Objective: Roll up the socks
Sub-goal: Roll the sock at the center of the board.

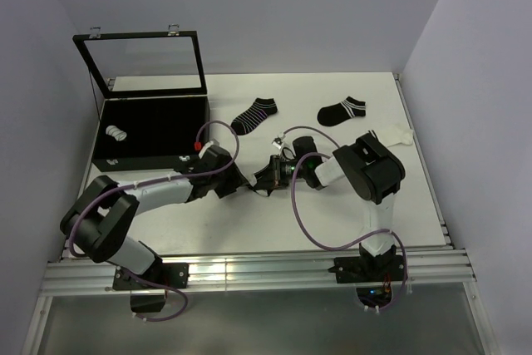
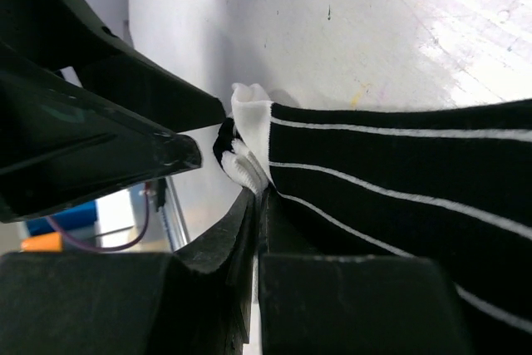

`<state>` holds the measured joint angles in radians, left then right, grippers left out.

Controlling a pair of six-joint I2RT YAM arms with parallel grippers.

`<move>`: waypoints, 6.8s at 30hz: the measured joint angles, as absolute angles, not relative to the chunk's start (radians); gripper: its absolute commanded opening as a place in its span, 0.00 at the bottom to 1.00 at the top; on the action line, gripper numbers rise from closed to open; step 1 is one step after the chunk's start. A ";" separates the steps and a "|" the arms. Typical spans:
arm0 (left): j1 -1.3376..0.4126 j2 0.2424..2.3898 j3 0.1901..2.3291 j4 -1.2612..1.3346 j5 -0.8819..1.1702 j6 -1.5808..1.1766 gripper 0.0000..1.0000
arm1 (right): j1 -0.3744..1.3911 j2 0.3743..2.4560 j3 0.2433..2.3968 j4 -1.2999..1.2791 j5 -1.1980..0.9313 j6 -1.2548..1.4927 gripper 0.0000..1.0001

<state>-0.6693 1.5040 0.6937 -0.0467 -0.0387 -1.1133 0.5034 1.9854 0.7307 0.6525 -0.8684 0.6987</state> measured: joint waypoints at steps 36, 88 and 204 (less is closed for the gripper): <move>-0.681 1.669 0.814 -0.041 0.005 -1.093 0.00 | 0.492 1.948 0.765 0.504 -0.860 0.682 0.33; -0.686 1.699 0.934 -0.260 -0.030 -1.033 0.00 | 1.069 1.726 0.692 0.428 0.313 0.024 0.39; -0.670 1.697 0.928 -0.255 -0.023 -1.036 0.02 | 1.021 1.674 0.674 0.403 0.192 0.030 0.49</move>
